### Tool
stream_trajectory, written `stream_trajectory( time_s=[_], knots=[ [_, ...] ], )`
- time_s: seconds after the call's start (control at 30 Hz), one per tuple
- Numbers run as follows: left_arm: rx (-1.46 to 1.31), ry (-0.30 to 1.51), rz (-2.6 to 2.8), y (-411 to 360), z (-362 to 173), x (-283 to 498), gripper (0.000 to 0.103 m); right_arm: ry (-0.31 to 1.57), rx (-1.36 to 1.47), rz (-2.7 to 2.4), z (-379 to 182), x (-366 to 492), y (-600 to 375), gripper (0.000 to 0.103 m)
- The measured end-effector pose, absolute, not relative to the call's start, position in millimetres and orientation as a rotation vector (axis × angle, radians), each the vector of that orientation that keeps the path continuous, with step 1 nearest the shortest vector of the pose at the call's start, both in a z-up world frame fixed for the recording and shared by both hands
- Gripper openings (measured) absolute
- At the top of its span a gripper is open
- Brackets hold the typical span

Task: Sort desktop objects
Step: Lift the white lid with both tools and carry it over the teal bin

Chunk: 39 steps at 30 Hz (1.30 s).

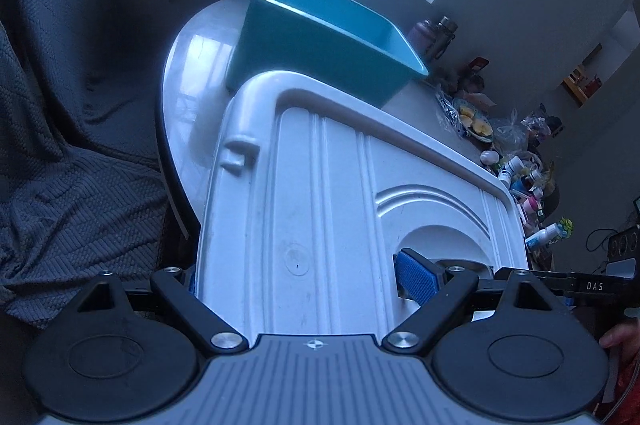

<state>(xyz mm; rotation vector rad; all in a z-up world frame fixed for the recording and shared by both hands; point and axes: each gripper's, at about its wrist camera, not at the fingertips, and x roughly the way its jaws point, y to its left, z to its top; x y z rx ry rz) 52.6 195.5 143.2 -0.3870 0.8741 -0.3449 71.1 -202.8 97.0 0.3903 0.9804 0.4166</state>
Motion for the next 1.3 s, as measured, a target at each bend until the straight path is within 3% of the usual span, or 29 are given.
stream_trajectory(
  time_s=[0.6,1.3],
  knots=[
    [-0.365,0.816,-0.382,234,213,189,0.090,0.893,0.380,0.401,145,186,-171,0.091],
    [-0.379,0.789,-0.402,224,227,332,0.090,0.860,0.354,0.376,167,311,-182,0.092]
  ],
)
